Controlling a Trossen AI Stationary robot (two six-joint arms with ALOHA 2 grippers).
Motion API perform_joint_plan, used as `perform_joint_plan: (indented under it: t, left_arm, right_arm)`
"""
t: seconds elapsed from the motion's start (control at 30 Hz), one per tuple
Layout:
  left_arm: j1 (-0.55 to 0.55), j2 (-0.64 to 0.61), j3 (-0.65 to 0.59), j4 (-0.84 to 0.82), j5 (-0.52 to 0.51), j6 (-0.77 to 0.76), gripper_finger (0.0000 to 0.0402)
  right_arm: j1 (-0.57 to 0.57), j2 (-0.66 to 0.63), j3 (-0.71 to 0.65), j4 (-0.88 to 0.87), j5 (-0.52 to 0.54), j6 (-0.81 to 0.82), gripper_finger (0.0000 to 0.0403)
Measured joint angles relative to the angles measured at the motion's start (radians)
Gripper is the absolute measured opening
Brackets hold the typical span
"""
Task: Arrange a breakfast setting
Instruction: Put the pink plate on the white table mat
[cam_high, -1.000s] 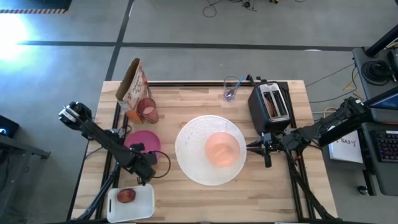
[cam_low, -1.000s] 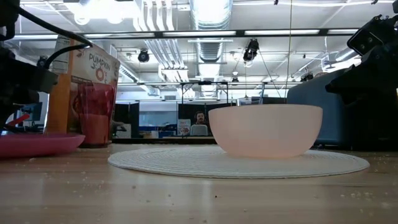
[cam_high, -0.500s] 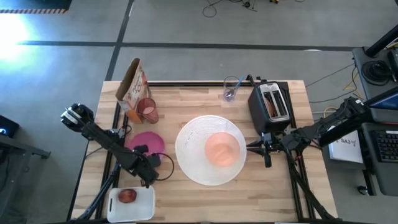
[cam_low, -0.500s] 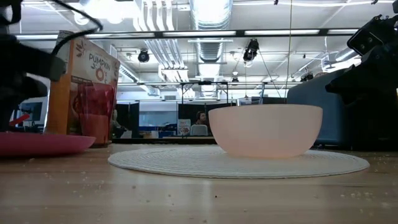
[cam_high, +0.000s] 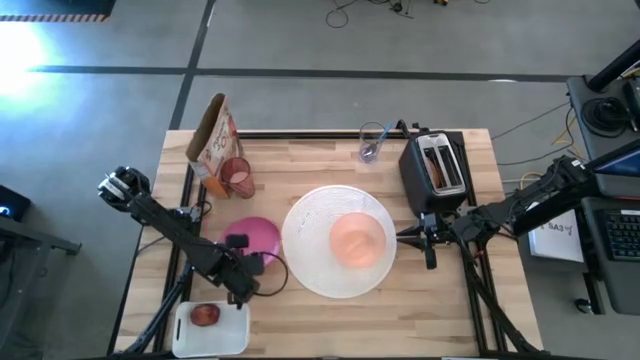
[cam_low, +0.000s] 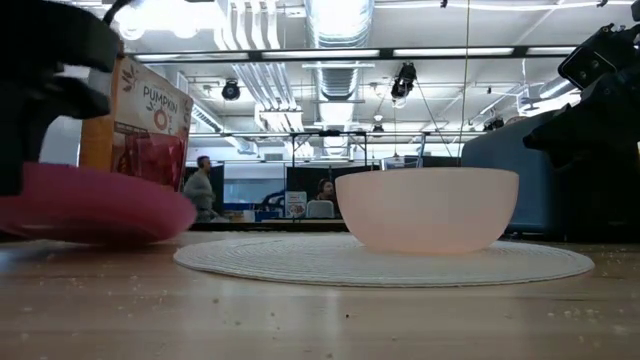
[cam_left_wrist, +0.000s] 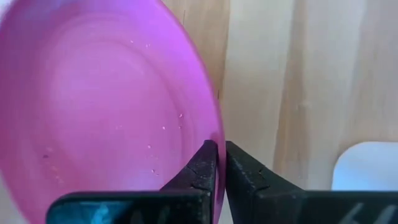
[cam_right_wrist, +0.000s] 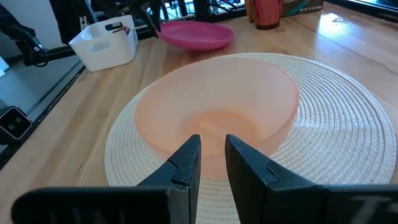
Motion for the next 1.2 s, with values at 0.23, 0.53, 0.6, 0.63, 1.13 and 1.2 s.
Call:
perform_joint_plan:
  t: [0.23,0.53,0.6,0.63,1.13,1.2]
  left_arm:
    - [0.027,0.000,0.033,0.089,-0.061,0.329,0.0002]
    - [0.087,0.000,0.024,0.236,-0.069,0.764,0.0002]
    - [0.101,0.000,0.024,0.252,-0.069,0.838,0.0002]
    - [0.107,0.000,0.024,0.259,-0.068,0.873,0.0002]
    - [0.215,-0.001,0.004,0.301,0.060,1.063,0.0003]
    - [0.232,-0.001,0.004,0.307,0.060,1.089,0.0003]
  right_arm:
    - [0.000,0.000,0.000,0.000,0.000,0.000,0.0063]
    - [0.000,0.000,0.000,0.000,0.000,0.000,0.0063]
    - [0.000,0.000,0.000,0.000,0.000,0.000,0.0063]
    - [0.000,0.000,0.000,0.000,0.000,0.000,0.0063]
    - [0.000,0.000,0.000,0.000,0.000,0.000,0.0063]
    - [0.000,0.000,0.000,0.000,0.000,0.000,0.0063]
